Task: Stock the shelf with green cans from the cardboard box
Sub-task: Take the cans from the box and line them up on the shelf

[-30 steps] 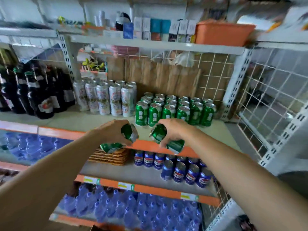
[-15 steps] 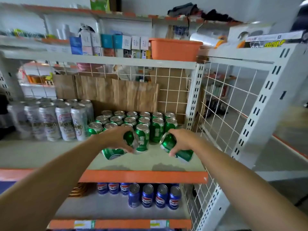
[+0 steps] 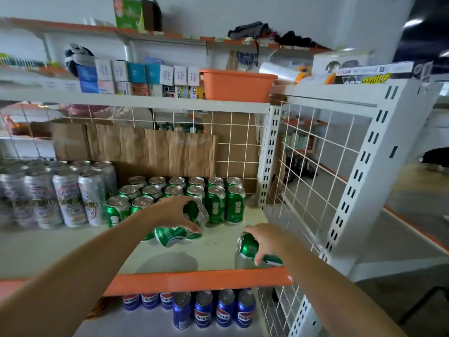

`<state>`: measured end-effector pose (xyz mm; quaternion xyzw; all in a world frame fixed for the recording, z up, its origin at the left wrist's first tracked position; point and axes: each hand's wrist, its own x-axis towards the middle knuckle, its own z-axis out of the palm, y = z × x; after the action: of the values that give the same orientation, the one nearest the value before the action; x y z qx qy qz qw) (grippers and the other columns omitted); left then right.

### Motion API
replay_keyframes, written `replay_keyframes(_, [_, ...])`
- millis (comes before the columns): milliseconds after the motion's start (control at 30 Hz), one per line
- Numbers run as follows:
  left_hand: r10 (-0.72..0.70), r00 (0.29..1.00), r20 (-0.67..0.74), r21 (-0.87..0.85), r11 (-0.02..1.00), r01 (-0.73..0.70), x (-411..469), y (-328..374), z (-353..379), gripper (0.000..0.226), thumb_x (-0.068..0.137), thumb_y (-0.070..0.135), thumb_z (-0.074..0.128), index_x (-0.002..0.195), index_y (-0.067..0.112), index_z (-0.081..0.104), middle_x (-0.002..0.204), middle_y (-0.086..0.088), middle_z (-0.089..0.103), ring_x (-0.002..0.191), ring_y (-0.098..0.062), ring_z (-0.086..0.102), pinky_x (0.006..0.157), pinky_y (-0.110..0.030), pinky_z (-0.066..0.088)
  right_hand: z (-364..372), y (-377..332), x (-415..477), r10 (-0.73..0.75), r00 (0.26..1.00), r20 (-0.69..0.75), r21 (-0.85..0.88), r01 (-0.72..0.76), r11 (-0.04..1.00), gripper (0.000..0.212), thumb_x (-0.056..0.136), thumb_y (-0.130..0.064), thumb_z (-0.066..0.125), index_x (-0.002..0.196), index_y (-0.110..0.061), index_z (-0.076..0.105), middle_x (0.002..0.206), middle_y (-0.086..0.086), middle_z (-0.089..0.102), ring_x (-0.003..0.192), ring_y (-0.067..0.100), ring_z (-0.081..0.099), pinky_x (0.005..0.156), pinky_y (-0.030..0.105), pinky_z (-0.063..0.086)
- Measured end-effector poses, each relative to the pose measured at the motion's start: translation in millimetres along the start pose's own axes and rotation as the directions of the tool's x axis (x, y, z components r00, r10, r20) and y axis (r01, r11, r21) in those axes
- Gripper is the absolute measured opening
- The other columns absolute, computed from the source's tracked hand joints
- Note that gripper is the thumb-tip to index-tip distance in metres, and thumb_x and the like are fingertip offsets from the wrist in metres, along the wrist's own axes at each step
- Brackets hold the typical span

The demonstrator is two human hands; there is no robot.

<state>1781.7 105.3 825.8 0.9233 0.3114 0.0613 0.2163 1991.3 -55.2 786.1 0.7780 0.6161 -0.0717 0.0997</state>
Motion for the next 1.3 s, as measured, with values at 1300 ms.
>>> replay_keyframes(1300, [0.287, 0.935, -0.208, -0.782, 0.525, -0.335, 21.4, 31.6, -49.8, 0.058, 0.058, 0.047, 0.072, 0.112, 0.032, 0.057, 0.113, 0.001, 0.068, 0.104, -0.014, 0.064, 0.082, -0.022, 0.052, -44.7, -83.6, 27.9, 0.289, 0.871, -0.397, 0.916, 0.396, 0.064, 0.052, 0.069, -0.013, 0.081, 0.113, -0.019, 0.055, 0.103, 0.000, 0.070, 0.095, 0.015, 0.067, 0.086, 0.036, 0.055])
